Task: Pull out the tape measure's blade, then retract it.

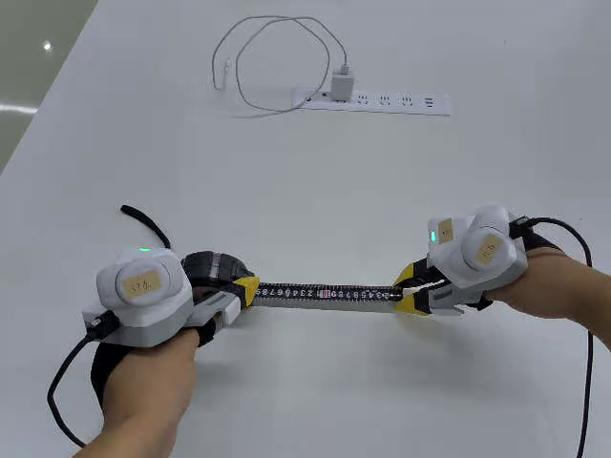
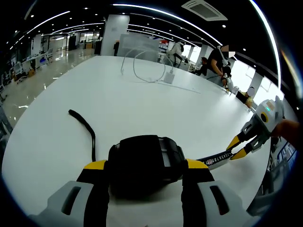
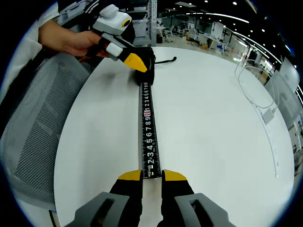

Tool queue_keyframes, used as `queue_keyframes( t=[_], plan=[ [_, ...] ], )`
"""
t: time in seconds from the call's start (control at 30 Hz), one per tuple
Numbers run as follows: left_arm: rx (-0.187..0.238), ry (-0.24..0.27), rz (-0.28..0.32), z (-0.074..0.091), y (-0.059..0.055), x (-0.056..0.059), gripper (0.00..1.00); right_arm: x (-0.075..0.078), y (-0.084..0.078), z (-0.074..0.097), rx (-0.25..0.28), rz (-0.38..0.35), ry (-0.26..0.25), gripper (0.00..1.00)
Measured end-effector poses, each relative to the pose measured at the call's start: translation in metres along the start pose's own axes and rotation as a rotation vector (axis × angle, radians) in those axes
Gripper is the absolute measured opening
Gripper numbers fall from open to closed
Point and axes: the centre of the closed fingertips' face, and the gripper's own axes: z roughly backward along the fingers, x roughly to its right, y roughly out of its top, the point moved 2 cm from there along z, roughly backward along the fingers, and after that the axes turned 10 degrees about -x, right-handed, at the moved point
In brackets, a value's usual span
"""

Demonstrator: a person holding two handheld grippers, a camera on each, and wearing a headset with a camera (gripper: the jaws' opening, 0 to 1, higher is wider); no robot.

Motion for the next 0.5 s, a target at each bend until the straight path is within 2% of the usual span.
queue_keyframes(
  t=[0.5],
  plan=[
    [0.003,-0.006,0.005,0.001,0.000,0.000,0.58,0.000,0.019,-0.007,0.025,0.010,0.011,0.10]
  ],
)
